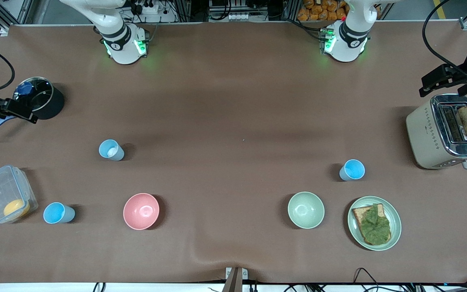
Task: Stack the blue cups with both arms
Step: 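Move the right gripper toward one blue cup while the left gripper reaches another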
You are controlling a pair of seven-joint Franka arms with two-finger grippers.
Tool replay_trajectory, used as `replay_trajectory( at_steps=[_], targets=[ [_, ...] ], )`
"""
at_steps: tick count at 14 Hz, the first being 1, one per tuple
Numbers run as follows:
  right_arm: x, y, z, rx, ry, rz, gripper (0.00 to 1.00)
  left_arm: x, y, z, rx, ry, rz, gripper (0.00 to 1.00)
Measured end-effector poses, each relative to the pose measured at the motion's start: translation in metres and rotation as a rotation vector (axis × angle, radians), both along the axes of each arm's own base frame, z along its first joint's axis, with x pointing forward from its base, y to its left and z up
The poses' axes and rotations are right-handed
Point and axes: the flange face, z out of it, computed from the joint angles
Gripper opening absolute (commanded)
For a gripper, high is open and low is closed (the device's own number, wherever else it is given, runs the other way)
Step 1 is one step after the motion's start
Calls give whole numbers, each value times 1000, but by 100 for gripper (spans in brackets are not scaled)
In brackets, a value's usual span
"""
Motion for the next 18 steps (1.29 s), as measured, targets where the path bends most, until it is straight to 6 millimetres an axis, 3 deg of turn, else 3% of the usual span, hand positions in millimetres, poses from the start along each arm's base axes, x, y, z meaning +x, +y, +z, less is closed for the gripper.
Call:
replay_trajectory(
  at_steps=[5, 9, 10, 12, 14, 16, 18],
  targets=[
    [0, -3, 0, 6, -2, -8, 100, 2, -12, -5, 0, 9, -22, 100],
    [1, -1, 1, 16, -9, -5, 100, 15, -10, -28, -1, 49, -20, 100],
    [1, 0, 1, 17, -9, -2, 100, 20, -9, -41, -2, 74, -19, 100],
    [2, 4, -1, 18, -7, 5, 100, 43, -4, -91, -5, 160, -12, 100],
    [6, 7, -10, 20, 5, 10, 100, 61, 2, -126, -4, 211, -4, 100],
    [13, 8, -27, 22, 26, 13, 100, 66, 6, -132, 10, 218, -1, 100],
    [22, 5, -61, 27, 86, 8, 100, 66, 7, -135, 11, 229, 0, 100]
  ],
)
